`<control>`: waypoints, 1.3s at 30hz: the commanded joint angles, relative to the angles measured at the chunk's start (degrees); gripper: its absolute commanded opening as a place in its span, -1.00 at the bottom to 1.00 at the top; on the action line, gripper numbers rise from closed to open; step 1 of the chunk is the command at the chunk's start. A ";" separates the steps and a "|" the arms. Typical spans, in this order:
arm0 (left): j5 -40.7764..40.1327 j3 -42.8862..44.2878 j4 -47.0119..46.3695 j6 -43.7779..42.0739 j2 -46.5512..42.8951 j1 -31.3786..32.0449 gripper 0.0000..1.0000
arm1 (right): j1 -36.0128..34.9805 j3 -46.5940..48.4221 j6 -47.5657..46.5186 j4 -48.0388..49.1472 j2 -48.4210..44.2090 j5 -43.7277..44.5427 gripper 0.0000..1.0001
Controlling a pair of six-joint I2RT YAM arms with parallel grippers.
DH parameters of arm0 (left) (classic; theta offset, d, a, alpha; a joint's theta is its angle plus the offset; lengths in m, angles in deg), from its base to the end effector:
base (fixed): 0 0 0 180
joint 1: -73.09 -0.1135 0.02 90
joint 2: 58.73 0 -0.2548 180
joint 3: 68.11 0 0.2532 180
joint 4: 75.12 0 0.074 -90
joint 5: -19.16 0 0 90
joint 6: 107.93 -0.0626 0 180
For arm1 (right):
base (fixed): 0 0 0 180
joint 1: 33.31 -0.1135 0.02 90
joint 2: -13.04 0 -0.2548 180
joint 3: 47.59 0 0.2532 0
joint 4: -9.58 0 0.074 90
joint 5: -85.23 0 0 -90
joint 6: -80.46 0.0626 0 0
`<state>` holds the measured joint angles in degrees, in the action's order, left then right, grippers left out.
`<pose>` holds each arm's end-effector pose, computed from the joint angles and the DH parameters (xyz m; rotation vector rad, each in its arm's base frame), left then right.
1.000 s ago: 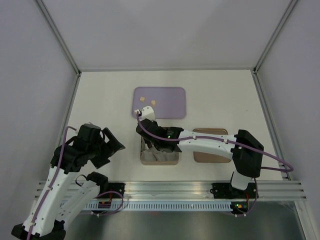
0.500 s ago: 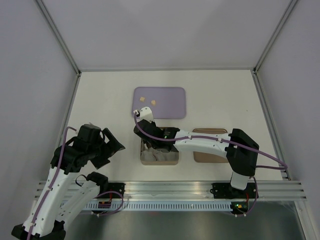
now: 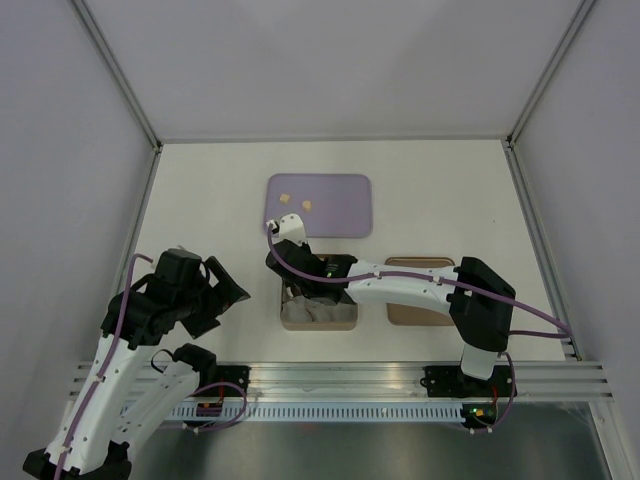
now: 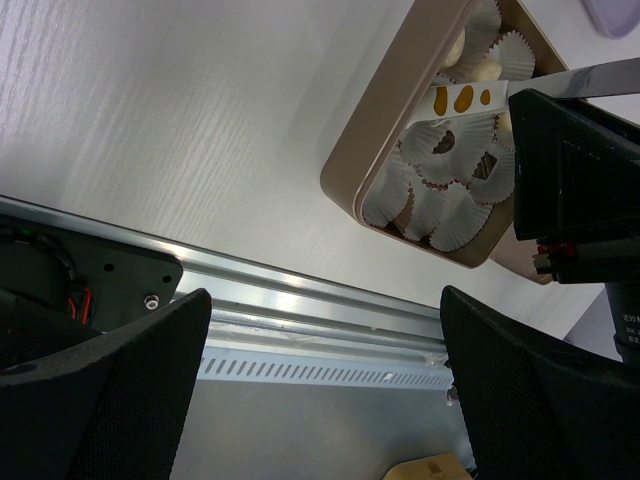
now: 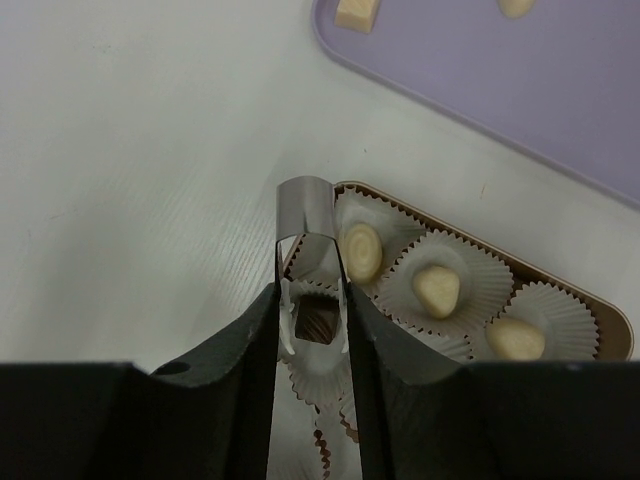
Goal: Pack the chocolate
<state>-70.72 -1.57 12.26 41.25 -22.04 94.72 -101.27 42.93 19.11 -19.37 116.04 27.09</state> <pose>0.1009 -0.0402 0.2765 -0.8574 2.5248 -0.5054 0.1882 0.3768 0.2229 -0.4661 2.1349 0.3187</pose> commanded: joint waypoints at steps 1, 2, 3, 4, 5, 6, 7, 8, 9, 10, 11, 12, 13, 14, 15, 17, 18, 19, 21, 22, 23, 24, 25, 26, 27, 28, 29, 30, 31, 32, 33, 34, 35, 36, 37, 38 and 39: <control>0.76 -0.10 0.60 0.15 -0.48 0.26 0.99 | -0.33 2.37 1.06 2.06 0.09 1.72 -0.26; 0.76 -0.10 0.60 0.24 -0.56 0.26 0.99 | -0.33 2.37 1.06 2.15 0.09 1.80 -0.25; 0.76 -0.02 0.69 0.24 -0.56 0.26 0.99 | -0.41 2.37 1.06 2.15 0.09 1.81 -0.25; 0.85 -0.02 0.69 0.15 -0.56 0.17 0.99 | -0.33 2.46 1.06 2.06 0.09 1.81 -0.25; 0.76 -0.02 0.77 0.24 -0.56 0.17 0.99 | -0.41 2.46 1.06 2.06 -0.08 1.81 -0.24; 0.67 -0.02 0.77 0.24 -0.56 0.17 0.99 | -0.33 2.55 1.15 1.97 -0.08 1.89 -0.24; 0.76 -0.02 0.77 0.24 -0.56 0.17 0.99 | -0.41 2.81 1.15 1.89 -0.17 2.15 -0.24; 0.85 -0.02 0.77 0.15 -0.56 0.17 0.99 | -0.41 2.81 1.24 1.80 -0.60 2.24 -0.25; 0.76 -0.02 0.77 0.32 -0.56 0.26 0.99 | -0.41 2.81 1.33 1.71 -0.78 2.59 -0.25; 0.76 -0.02 0.77 0.24 -0.56 0.26 0.99 | -0.41 2.81 1.33 1.62 -1.13 2.86 -0.25; 0.85 -0.02 0.77 0.32 -0.48 0.26 0.99 | -0.41 2.81 1.41 1.54 -1.74 3.03 -0.24; 0.85 -0.02 0.77 0.41 -0.56 0.26 0.99 | -0.41 2.90 1.50 1.01 -2.01 3.21 -0.25; 0.76 -0.02 0.77 0.41 -0.48 0.26 0.99 | -0.41 2.90 1.68 0.75 -2.45 3.30 -0.25; 0.93 0.07 0.77 0.50 -0.48 0.17 0.99 | -0.41 2.90 1.85 0.57 -3.50 3.39 -0.25; 1.02 0.16 0.77 0.41 -0.48 0.17 0.99 | -0.33 2.81 2.03 -0.13 -4.12 3.65 -0.25; 1.11 0.51 0.77 0.32 -0.30 0.26 0.99 | -0.41 2.72 2.55 -1.01 -5.87 4.70 -0.24; 1.11 0.68 0.77 0.32 -0.21 0.17 0.99 | -0.41 2.81 2.56 -1.97 -6.49 4.97 -0.24; 1.20 0.95 0.86 0.41 -0.04 0.26 0.99 | -0.41 2.90 2.73 -2.42 -7.19 5.75 -0.24; 1.37 1.65 0.77 0.50 0.49 0.17 0.99 | -0.33 3.16 2.30 -3.21 -9.04 6.46 -0.24; 1.29 2.00 0.77 0.50 0.75 0.17 0.99 | -0.41 3.86 2.12 -3.56 -10.00 6.99 -0.24; 1.37 2.18 0.86 0.50 1.19 0.26 0.99 | -0.41 4.48 1.42 -3.91 -10.36 7.86 -0.24; 1.46 2.27 0.95 0.50 1.45 0.17 0.99 | -0.41 5.09 0.55 -4.35 -10.45 8.48 -0.23; 1.46 2.62 0.86 0.59 1.72 0.17 0.99 | -0.33 6.40 -0.16 -4.35 -10.63 9.01 -0.22; 1.55 2.88 0.86 0.59 2.33 0.26 0.99 | -0.24 7.29 -1.99 -4.35 -10.63 10.06 -0.22; 1.46 3.06 0.86 0.59 2.51 0.26 0.99 | -0.06 8.17 -2.88 -4.18 -10.37 10.24 -0.21; 1.37 3.67 0.86 0.67 2.77 0.17 0.99 | 0.37 10.00 -4.11 -3.74 -9.67 10.24 -0.21; 1.20 4.02 0.78 0.76 3.04 0.17 0.99 | 0.72 11.06 -4.99 -3.48 -9.23 10.24 -0.21; 1.11 4.29 0.77 0.85 3.56 0.17 0.99 | 2.03 12.12 -6.92 -2.34 -8.61 10.16 -0.21; 1.11 4.99 0.69 0.76 3.83 0.17 0.99 | 2.83 14.04 -7.72 -1.64 -7.30 9.98 -0.21; 0.85 5.34 0.77 0.76 4.18 0.26 0.99 | 4.49 14.93 -8.33 -0.32 -6.42 9.89 -0.21; 0.59 5.61 0.77 0.68 4.62 0.17 0.99 | 5.29 15.81 -9.73 0.30 -5.54 10.24 -0.21; 0.50 6.13 0.77 0.68 4.97 0.17 0.99 | 6.26 17.91 -10.01 0.56 -3.53 10.24 -0.21; 0.41 6.31 0.69 0.85 5.06 0.17 0.99 | 7.92 19.06 -10.10 0.92 -2.46 10.33 -0.21; 0.32 6.49 0.60 1.03 5.15 0.17 0.99 | 8.72 20.03 -10.19 1.35 -1.32 10.33 -0.21; 0.23 6.57 0.51 1.11 5.41 0.26 0.99 | 9.60 21.61 -10.45 2.05 0.69 10.59 -0.21; 0.14 6.66 0.42 1.03 5.41 0.17 0.99 | 11.00 22.32 -10.45 3.28 1.75 10.77 -0.21; 0.14 6.75 0.25 1.29 5.67 0.26 0.99 | 11.62 24.06 -10.45 3.73 4.11 11.21 -0.21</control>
<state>-70.74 3.05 12.63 41.25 -16.84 94.72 -92.09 62.82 10.60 -19.11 115.18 35.81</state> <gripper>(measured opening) 0.993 0.397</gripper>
